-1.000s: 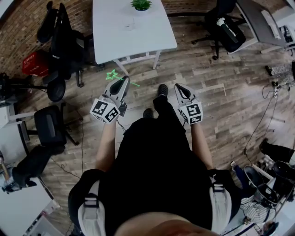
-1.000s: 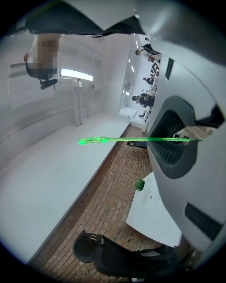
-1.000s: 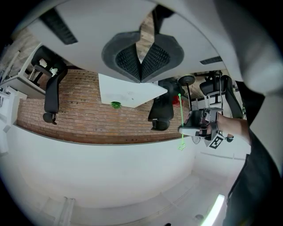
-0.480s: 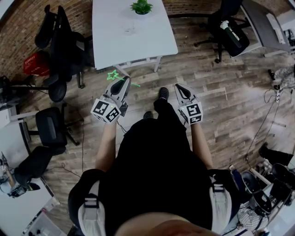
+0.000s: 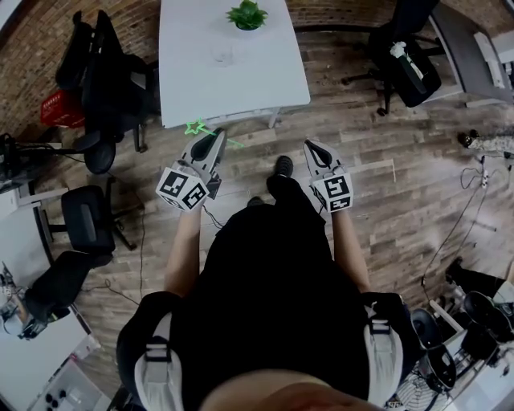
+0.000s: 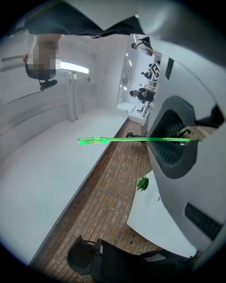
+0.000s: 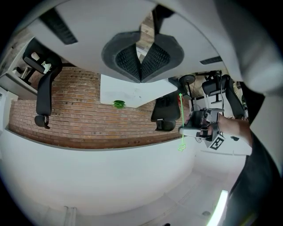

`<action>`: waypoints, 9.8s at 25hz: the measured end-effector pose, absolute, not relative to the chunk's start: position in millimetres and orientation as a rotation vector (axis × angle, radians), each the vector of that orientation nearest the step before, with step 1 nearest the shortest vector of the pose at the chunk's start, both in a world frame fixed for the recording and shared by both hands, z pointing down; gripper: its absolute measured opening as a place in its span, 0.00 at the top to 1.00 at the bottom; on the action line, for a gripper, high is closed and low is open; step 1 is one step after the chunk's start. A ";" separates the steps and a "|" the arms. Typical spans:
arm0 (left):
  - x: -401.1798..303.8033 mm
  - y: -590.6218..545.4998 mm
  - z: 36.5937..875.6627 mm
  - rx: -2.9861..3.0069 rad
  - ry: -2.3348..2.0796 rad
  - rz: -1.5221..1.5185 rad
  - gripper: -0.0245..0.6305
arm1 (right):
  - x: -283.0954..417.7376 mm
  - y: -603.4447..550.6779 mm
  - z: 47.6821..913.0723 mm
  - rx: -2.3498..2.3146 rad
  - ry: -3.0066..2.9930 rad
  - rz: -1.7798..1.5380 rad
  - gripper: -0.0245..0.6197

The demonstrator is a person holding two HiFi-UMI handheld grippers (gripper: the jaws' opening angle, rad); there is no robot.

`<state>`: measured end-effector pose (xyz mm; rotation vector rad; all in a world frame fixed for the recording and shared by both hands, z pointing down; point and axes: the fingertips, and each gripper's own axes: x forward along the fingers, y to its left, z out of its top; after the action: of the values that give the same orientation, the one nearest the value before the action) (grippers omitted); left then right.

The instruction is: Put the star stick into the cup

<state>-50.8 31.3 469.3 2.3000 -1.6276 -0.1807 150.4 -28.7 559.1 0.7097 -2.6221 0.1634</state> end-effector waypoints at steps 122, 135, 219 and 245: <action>-283.9 -287.9 637.4 2.280 -1.505 0.054 0.92 | -3.0 -135.2 604.1 1.034 -2.285 0.310 0.96; -275.5 -285.1 665.6 2.246 -1.488 0.107 0.92 | -0.5 -133.6 607.6 1.032 -2.271 0.314 0.96; -289.9 -177.6 560.0 2.365 -1.463 0.087 0.93 | -71.4 -172.0 563.0 0.980 -2.465 0.116 0.97; -294.3 -165.1 539.7 2.371 -1.496 0.053 0.93 | -72.1 -175.2 563.3 1.011 -2.465 0.102 0.97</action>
<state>-294.3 -165.1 539.7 2.3705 -1.4955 0.0530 -72.1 -175.2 563.3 1.0106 -2.4653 0.1016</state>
